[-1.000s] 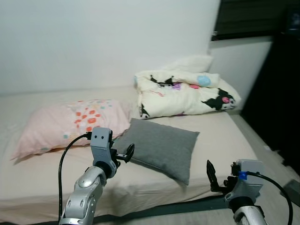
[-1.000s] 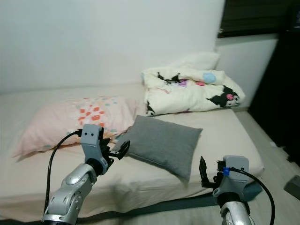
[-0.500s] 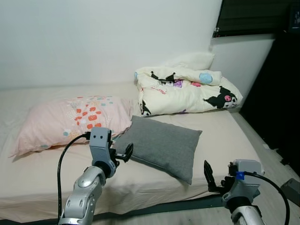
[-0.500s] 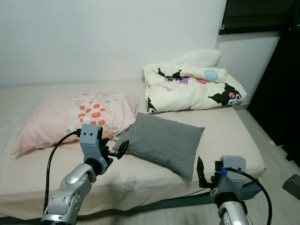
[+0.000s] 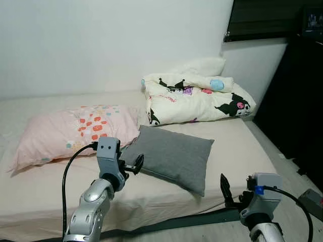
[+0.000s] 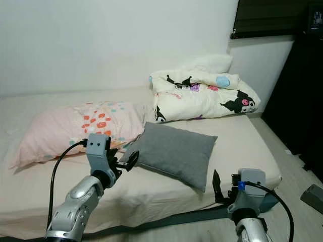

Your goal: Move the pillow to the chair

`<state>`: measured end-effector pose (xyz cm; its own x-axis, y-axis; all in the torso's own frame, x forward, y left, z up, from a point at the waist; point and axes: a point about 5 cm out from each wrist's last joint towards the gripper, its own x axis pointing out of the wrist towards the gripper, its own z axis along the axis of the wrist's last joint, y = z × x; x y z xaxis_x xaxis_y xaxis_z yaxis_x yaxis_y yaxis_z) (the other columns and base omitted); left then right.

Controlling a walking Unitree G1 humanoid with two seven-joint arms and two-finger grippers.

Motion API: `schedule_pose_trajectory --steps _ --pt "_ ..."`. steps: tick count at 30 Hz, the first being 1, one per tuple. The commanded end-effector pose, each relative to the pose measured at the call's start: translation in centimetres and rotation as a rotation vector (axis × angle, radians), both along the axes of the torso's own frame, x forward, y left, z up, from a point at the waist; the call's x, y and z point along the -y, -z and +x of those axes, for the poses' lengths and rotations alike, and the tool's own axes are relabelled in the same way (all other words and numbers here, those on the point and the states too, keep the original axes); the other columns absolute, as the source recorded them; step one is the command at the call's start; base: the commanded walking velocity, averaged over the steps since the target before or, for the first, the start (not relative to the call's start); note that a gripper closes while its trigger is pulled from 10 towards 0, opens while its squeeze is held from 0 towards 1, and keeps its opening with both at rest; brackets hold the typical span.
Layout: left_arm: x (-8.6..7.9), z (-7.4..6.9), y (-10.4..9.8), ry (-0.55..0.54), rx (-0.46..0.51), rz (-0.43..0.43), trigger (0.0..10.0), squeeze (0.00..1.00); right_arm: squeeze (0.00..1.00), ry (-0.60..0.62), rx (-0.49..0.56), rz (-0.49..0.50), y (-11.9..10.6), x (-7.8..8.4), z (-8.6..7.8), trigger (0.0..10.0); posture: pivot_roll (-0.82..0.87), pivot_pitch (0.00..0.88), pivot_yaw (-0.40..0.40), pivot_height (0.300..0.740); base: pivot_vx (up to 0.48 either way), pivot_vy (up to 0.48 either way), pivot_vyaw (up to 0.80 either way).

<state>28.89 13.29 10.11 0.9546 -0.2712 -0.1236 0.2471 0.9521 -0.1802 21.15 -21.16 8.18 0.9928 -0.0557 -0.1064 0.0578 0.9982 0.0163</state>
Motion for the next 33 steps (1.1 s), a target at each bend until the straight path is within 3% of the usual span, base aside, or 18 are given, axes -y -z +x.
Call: schedule_pose_trajectory --steps 1,33 --pt "-0.07 0.04 0.24 -0.009 -0.014 -0.005 10.0 0.00 0.00 0.002 -0.003 0.006 -0.06 0.02 0.08 10.0 -0.08 0.033 0.022 0.740 0.000 0.000 0.00" --pt "-0.50 0.32 -0.08 -0.013 -0.009 0.008 10.0 0.00 0.00 0.007 0.004 0.010 -0.38 -0.22 0.30 10.0 -0.07 0.077 0.043 0.740 0.000 0.000 0.00"
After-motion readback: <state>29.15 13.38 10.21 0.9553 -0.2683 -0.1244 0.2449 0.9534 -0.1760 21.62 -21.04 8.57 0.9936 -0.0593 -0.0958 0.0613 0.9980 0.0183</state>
